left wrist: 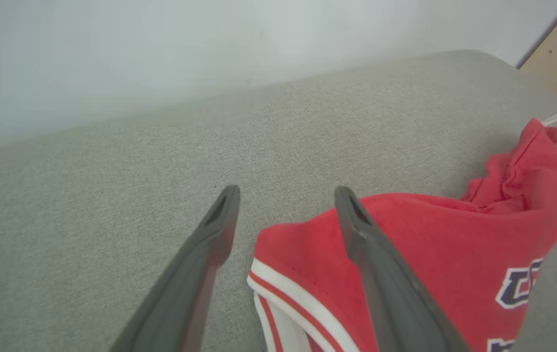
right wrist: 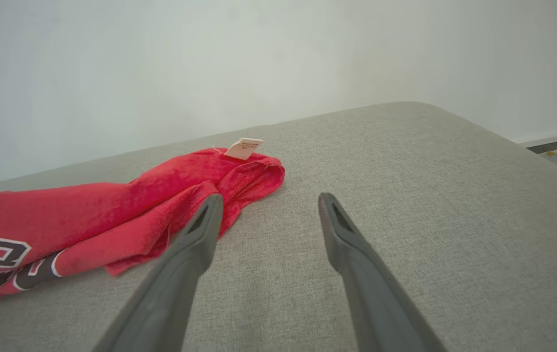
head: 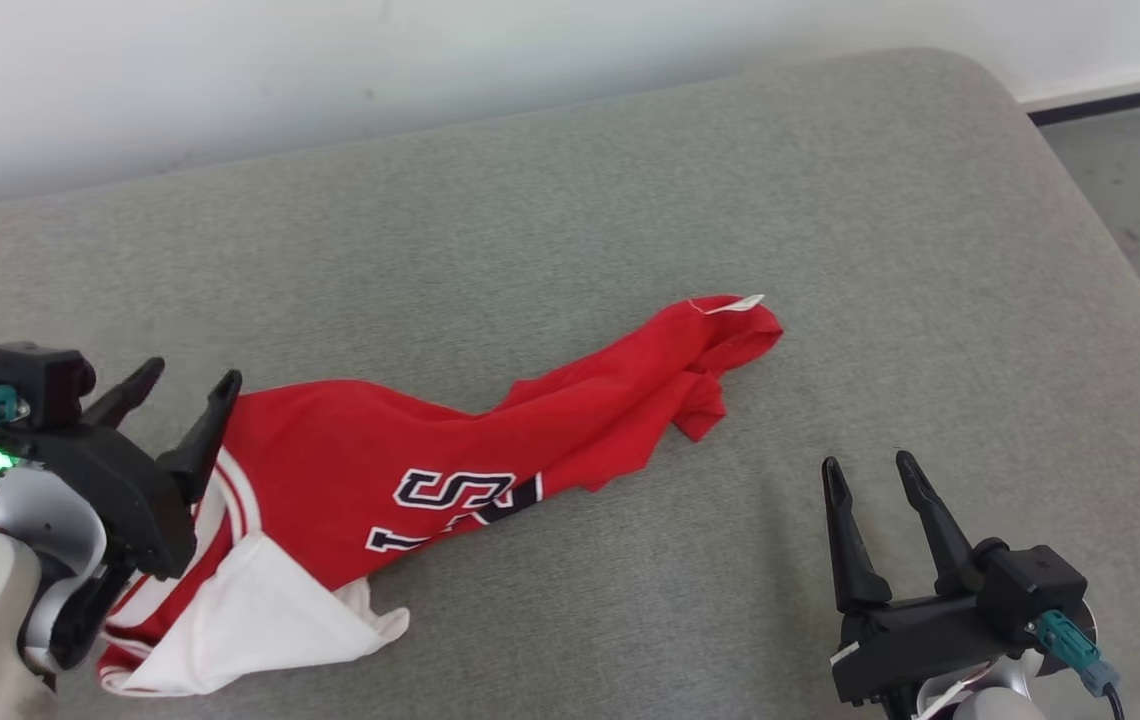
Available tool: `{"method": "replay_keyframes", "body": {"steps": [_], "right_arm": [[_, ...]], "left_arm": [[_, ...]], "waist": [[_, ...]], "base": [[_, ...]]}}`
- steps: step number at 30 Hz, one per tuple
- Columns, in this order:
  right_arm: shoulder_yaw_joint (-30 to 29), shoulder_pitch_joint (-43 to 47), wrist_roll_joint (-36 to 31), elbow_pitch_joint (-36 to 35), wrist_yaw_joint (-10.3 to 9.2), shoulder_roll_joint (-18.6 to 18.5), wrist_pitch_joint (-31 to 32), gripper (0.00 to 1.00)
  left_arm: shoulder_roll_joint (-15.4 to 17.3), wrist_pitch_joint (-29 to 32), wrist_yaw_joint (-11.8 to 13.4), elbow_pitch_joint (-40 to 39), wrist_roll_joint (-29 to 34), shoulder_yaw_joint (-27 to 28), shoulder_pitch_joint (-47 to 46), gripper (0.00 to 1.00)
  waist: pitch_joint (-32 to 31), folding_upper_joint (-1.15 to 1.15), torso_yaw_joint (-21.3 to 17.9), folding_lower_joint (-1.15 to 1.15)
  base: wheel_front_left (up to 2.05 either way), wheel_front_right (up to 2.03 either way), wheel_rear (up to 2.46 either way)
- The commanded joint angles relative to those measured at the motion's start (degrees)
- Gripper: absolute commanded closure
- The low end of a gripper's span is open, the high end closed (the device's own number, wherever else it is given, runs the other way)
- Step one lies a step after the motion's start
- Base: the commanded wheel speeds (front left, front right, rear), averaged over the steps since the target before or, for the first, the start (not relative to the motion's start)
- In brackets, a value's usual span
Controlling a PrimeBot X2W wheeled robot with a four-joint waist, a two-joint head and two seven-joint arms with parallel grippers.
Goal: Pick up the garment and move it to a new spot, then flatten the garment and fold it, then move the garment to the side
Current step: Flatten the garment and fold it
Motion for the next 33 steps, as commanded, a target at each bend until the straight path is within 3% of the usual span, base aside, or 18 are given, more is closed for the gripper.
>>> {"method": "replay_keyframes", "body": {"steps": [1,8,18,21,22,23,24,25,33], "right_arm": [[0.02,0.18,0.21,0.04,-0.12,0.00,-0.02,0.00],[-0.03,-0.20,0.46,0.10,-0.12,0.00,-0.02,0.00],[-0.06,-0.77,0.48,-0.02,-0.13,0.00,-0.02,0.00],[0.21,-0.95,0.52,0.04,-0.13,0.00,-0.02,0.00],[0.28,-1.04,0.53,0.03,-0.13,0.00,-0.02,0.00],[0.28,-1.04,0.53,0.03,-0.13,0.00,-0.02,0.00],[0.29,-1.10,0.55,-0.01,-0.13,0.00,-0.02,0.00],[0.35,-1.14,0.56,-0.03,-0.13,0.00,-0.02,0.00],[-0.29,-0.82,0.35,0.05,-0.13,0.00,-0.02,0.00]], "left_arm": [[0.49,1.49,-0.22,0.45,-0.61,-0.10,-0.89,0.00],[1.81,10.34,-0.51,2.54,-3.13,-2.07,-0.09,0.00],[0.25,15.81,-0.08,5.60,-6.97,-2.48,0.47,0.00],[0.33,15.81,-0.40,7.20,-6.08,-3.35,-0.27,0.37],[-0.23,15.69,-0.42,7.86,-6.64,-3.21,-0.45,0.60],[-0.23,15.69,-0.42,7.86,-6.64,-3.21,-0.45,0.60],[-0.38,15.57,-0.61,8.39,-6.47,-3.37,-0.62,0.71],[-0.31,15.34,-0.79,9.01,-6.00,-3.63,-0.84,1.00],[-0.71,9.16,-1.34,10.46,-3.99,-3.03,-4.90,1.00]], "waist": [[0.24,0.00,-1.03,0.00],[0.41,0.00,-1.88,0.00],[1.05,0.00,-2.12,0.00],[1.23,0.00,-2.15,0.00],[1.26,0.00,-2.16,0.00],[1.26,0.00,-2.16,0.00],[1.30,0.00,-2.19,0.00],[1.33,0.00,-2.24,0.00],[1.09,0.00,-1.96,0.00]], "base": [[0.00,0.00,0.00],[0.00,0.00,0.00],[0.00,0.00,0.00],[0.00,0.00,0.00],[0.00,0.00,0.00],[0.00,0.00,0.00],[0.00,0.00,0.00],[0.00,0.00,0.00],[0.00,0.00,0.00]]}}
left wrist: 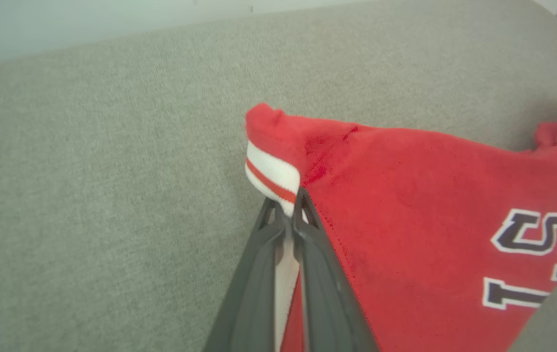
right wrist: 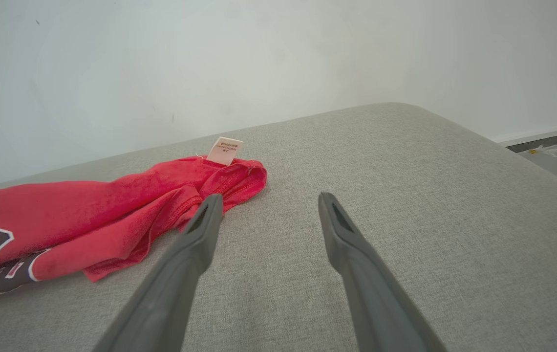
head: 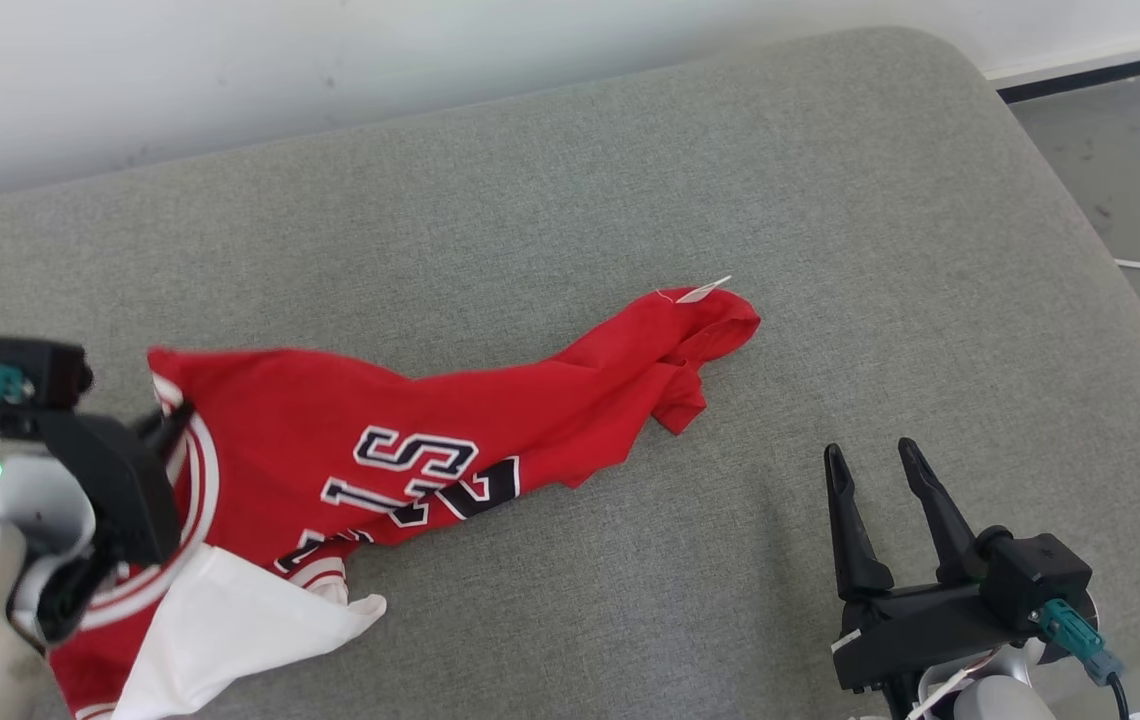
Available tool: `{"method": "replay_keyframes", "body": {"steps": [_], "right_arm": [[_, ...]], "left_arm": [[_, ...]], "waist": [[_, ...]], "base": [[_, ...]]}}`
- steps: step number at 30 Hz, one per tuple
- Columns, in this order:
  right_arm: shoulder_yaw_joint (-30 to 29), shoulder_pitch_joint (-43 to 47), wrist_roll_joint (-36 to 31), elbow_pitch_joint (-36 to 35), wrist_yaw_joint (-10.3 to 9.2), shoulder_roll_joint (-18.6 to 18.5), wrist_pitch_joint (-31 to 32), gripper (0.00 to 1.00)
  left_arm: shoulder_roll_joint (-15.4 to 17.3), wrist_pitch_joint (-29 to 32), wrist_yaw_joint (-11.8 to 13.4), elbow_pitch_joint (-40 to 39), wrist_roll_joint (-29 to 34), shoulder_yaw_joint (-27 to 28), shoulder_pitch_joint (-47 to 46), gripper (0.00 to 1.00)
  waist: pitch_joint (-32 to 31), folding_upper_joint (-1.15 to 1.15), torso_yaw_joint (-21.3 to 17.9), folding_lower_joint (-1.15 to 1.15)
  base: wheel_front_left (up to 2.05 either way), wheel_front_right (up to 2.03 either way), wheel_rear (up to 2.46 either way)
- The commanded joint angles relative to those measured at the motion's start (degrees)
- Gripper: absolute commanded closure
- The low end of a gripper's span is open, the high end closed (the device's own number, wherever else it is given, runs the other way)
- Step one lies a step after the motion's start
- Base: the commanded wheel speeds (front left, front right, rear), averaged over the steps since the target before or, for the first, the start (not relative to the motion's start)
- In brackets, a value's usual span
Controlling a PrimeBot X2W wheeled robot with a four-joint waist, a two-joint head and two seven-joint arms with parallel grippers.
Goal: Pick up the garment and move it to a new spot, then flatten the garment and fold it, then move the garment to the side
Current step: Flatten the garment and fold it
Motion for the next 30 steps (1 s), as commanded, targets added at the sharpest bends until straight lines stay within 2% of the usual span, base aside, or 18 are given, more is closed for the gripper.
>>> {"method": "replay_keyframes", "body": {"steps": [1,5,12,13,14,15,24,30], "right_arm": [[-0.20,0.33,-0.05,0.02,-0.13,0.00,-0.03,0.00],[-0.40,0.46,-0.43,-0.08,-0.13,0.00,-0.02,0.00],[-0.27,-0.46,-1.04,-0.23,-0.13,0.00,-0.03,0.00],[-0.17,-0.51,-1.05,-0.29,-0.13,0.00,-0.03,0.00],[-0.03,-0.54,-1.01,-0.31,-0.13,0.01,-0.03,0.00],[0.06,-0.54,-0.96,-0.28,-0.13,0.00,-0.03,0.00],[-0.90,0.77,-1.27,0.12,-0.13,0.00,-0.03,0.00],[-0.45,0.88,-1.26,0.50,-0.13,0.00,-0.03,0.00]], "left_arm": [[-0.04,-0.79,-0.13,-0.18,0.34,0.42,-1.22,1.00],[0.10,-4.63,-0.21,-1.69,1.21,1.84,-4.67,1.00],[0.29,-13.84,2.09,0.30,6.40,2.68,-9.62,1.00],[0.54,-15.43,2.30,1.10,7.39,2.41,-10.07,0.95],[0.99,-16.75,2.53,2.36,8.76,1.90,-10.23,0.69],[0.92,-18.00,2.69,3.46,9.82,1.29,-10.13,0.00],[-0.68,-22.86,0.47,9.79,9.74,-0.01,-9.86,0.00],[-1.55,-17.04,-1.64,8.28,5.98,-2.51,-7.65,0.00]], "waist": [[-0.15,0.00,0.14,0.00],[-0.39,0.00,0.54,0.00],[0.18,0.00,0.18,0.00],[0.32,0.00,0.07,0.00],[0.41,0.00,-0.09,0.00],[0.48,0.00,-0.19,0.00],[-0.48,0.00,1.38,0.00],[-1.79,0.00,3.38,0.00]], "base": [[0.00,0.00,0.00],[0.00,0.00,0.00],[0.00,0.00,0.00],[0.00,0.00,0.00],[0.00,0.00,0.00],[0.00,0.00,0.00],[0.00,0.00,0.00],[0.00,0.00,0.00]]}}
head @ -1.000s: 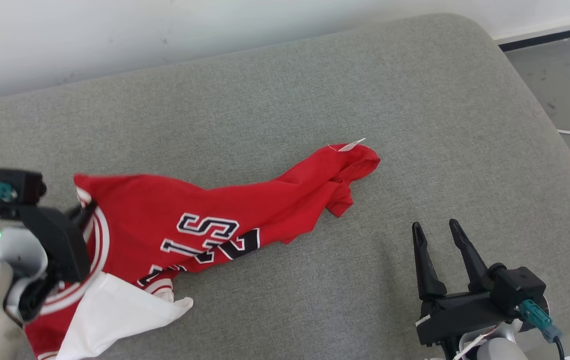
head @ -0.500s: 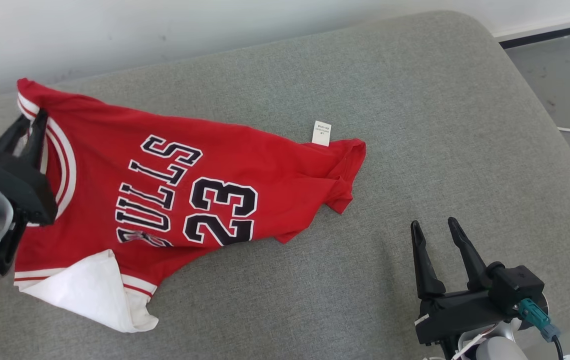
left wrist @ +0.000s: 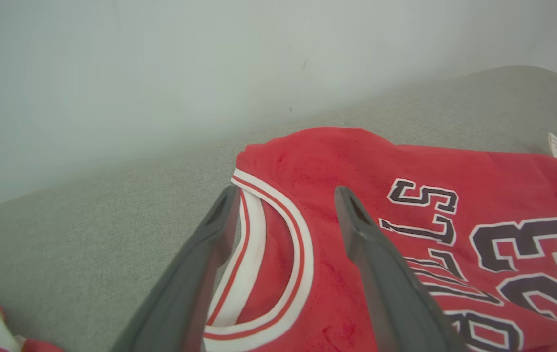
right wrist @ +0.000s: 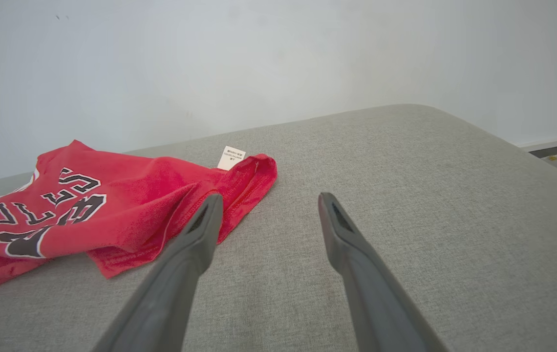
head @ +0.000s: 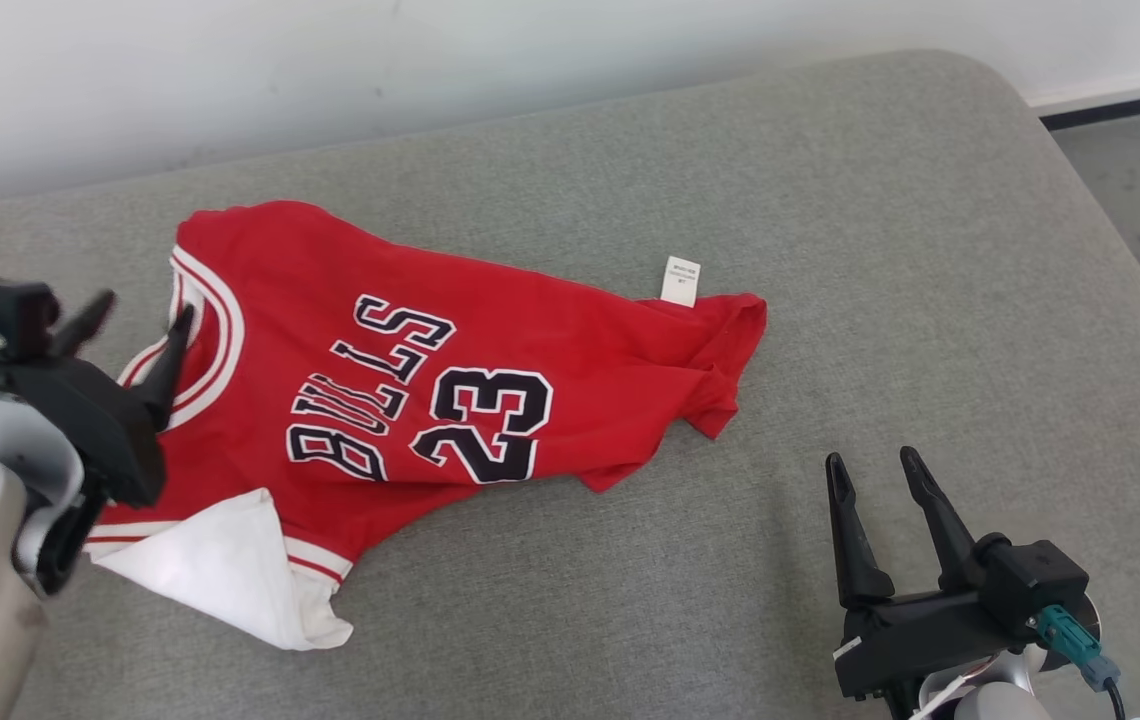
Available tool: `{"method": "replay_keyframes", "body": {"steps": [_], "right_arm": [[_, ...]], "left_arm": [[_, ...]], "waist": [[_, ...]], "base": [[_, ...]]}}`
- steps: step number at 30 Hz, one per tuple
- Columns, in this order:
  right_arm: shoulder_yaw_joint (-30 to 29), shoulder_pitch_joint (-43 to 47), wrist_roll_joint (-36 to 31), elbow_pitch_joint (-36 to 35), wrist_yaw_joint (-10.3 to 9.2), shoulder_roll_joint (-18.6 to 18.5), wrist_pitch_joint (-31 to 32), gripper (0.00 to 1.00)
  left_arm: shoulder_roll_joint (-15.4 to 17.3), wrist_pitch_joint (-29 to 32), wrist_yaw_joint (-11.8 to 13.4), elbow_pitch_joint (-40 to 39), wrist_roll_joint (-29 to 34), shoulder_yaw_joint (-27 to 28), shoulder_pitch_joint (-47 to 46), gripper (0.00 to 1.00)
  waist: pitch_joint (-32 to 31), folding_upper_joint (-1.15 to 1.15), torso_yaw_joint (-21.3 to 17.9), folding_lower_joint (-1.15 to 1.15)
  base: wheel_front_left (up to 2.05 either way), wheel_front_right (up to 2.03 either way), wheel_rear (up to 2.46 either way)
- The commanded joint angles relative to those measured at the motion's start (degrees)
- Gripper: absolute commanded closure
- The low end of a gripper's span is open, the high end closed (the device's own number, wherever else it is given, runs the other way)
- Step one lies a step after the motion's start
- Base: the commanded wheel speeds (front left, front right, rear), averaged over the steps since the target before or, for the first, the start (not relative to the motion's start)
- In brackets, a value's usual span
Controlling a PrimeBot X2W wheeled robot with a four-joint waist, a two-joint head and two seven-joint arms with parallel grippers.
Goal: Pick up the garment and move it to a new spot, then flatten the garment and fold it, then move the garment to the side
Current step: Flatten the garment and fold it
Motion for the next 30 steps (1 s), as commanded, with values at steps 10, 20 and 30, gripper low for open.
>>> {"method": "replay_keyframes", "body": {"steps": [10,20,30], "right_arm": [[0.69,0.68,0.41,0.31,-0.13,0.00,-0.02,0.00],[1.10,-0.11,0.91,0.74,-0.13,0.00,-0.02,0.00],[1.33,0.51,1.19,0.93,-0.13,0.00,-0.02,0.00]], "left_arm": [[1.25,16.70,-0.72,-10.17,-7.93,-5.56,6.99,0.00],[3.83,25.57,1.62,-16.30,-10.34,-7.48,11.84,0.00],[6.26,26.58,4.31,-19.22,-9.49,-7.73,13.97,0.71]], "waist": [[-0.84,0.00,1.46,0.00],[-0.39,0.00,-0.32,0.00],[-0.80,0.00,-0.96,0.00]], "base": [[0.00,0.00,0.00],[0.00,0.00,0.00],[0.00,0.00,0.00]]}}
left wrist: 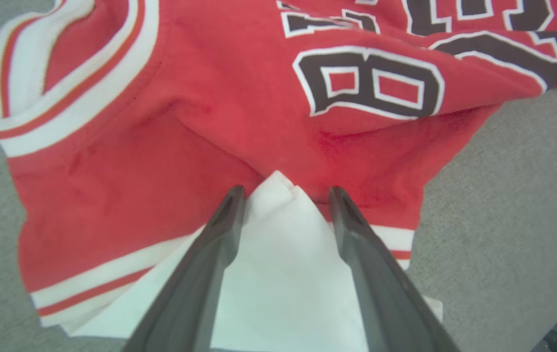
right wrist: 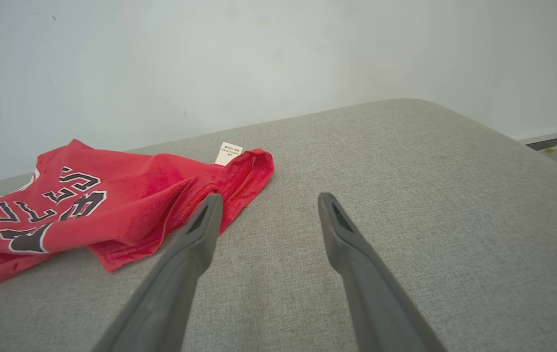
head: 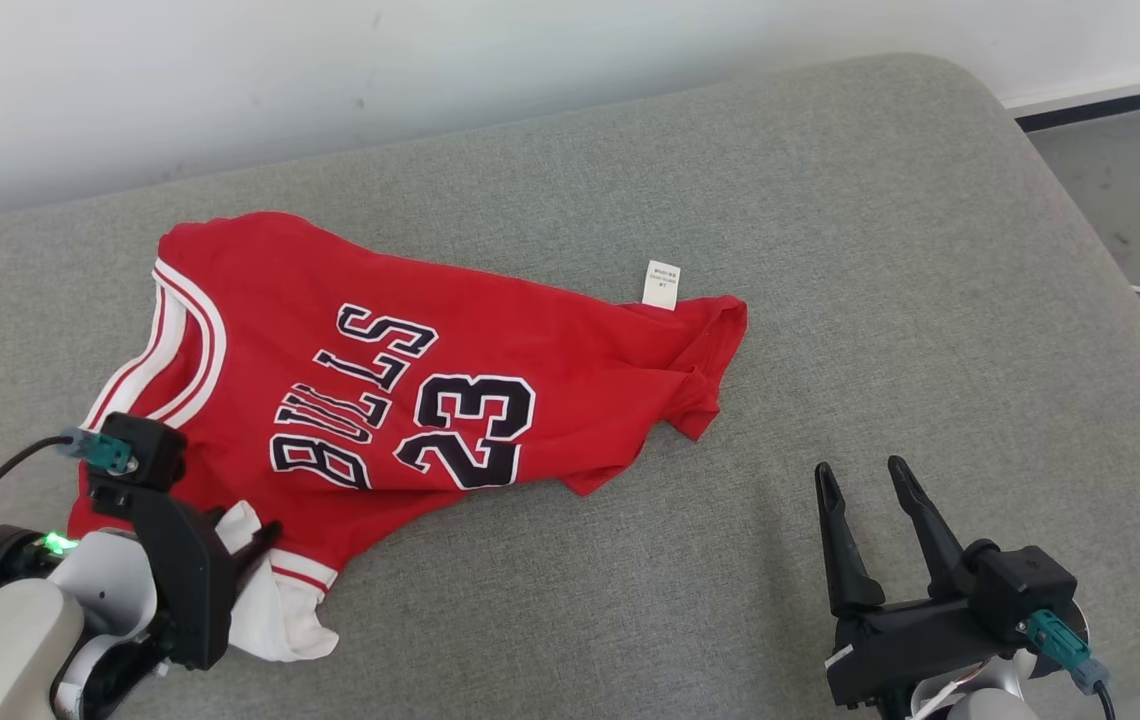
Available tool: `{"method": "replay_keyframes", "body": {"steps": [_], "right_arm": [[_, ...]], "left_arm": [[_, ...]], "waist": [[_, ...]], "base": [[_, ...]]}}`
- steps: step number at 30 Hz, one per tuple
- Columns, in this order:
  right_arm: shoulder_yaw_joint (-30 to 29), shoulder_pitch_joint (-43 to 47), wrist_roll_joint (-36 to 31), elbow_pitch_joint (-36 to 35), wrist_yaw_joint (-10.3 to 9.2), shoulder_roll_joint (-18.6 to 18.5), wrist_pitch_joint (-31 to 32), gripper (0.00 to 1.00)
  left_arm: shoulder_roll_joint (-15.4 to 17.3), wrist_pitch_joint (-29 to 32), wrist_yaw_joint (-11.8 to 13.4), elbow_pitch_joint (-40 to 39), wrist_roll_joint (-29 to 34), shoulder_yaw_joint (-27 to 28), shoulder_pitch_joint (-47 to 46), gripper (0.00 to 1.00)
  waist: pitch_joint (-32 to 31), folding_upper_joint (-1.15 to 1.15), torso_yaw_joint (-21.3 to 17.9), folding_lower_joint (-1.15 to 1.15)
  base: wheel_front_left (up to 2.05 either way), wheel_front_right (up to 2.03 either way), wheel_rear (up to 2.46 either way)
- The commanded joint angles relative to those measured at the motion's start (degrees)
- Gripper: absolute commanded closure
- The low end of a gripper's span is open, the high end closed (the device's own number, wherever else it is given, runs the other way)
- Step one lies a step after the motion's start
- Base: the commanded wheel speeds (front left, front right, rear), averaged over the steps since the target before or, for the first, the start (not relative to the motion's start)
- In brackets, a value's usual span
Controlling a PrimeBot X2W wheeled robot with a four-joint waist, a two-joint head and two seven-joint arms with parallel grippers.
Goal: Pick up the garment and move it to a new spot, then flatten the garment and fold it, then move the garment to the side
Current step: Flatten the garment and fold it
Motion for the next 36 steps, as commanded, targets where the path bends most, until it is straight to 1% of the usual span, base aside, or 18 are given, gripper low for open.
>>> {"method": "replay_keyframes", "body": {"steps": [1,5,10,13,16,17,23,27,30,34,36], "right_arm": [[0.03,0.38,0.23,0.05,-0.13,0.00,-0.02,0.00],[-0.36,0.57,-0.01,-0.12,-0.13,0.00,-0.02,0.00],[-0.68,1.45,-0.20,0.06,-0.13,0.01,-0.02,0.00],[-0.87,1.75,-0.33,0.14,-0.13,0.00,-0.02,0.00],[-1.27,2.04,-0.50,0.08,-0.13,0.00,-0.02,0.00],[-1.27,2.04,-0.50,0.08,-0.13,0.00,-0.02,0.00],[-1.86,3.02,-1.25,0.18,-0.13,0.00,-0.01,0.00],[-2.51,3.20,-1.68,0.21,-0.13,0.00,-0.02,0.00],[-2.50,3.30,-2.20,0.33,-0.13,0.00,-0.02,0.00],[-2.80,3.49,-2.56,0.30,-0.13,0.00,-0.02,0.00],[-2.90,3.58,-2.74,0.25,-0.13,0.00,-0.02,0.00]], "left_arm": [[0.36,-0.74,0.46,-0.17,0.22,0.36,0.99,1.00],[0.20,-2.03,0.81,-0.93,-0.75,1.37,1.16,1.00],[0.20,-5.48,1.58,-2.90,-1.39,2.93,2.68,1.00],[0.01,-8.89,2.86,-5.65,-2.35,4.59,4.91,1.00],[0.56,-12.29,4.86,-9.73,-2.72,5.96,8.74,1.00],[0.56,-12.29,4.86,-9.73,-2.72,5.96,8.74,1.00],[1.53,-18.44,10.37,-18.54,-4.29,9.48,18.57,1.00],[1.40,-20.83,13.22,-22.49,-5.30,10.30,24.84,1.00],[0.82,-21.76,14.57,-23.97,-6.73,10.52,28.84,1.00],[-0.37,-23.71,15.57,-23.75,-8.31,10.92,33.50,1.00],[-0.40,-24.39,16.15,-23.11,-9.00,11.12,35.71,1.00]], "waist": [[-0.10,0.00,0.11,0.00],[-0.31,0.00,0.73,0.00],[-1.12,0.00,2.39,0.00],[-1.63,0.00,3.55,0.00],[-2.19,0.00,4.86,0.00],[-2.19,0.00,4.86,0.00],[-3.15,0.00,7.98,0.00],[-3.40,0.00,10.16,0.00],[-3.59,0.00,11.40,0.00],[-3.87,0.00,12.44,0.00],[-3.91,0.00,12.76,0.00]], "base": [[0.00,0.00,0.00],[0.00,0.00,0.00],[0.00,0.00,0.00],[0.00,0.00,0.00],[0.00,0.00,0.00],[0.00,0.00,0.00],[0.00,0.00,0.00],[0.00,0.00,0.00],[0.00,0.00,0.00],[0.00,0.00,0.00],[0.00,0.00,0.00]]}}
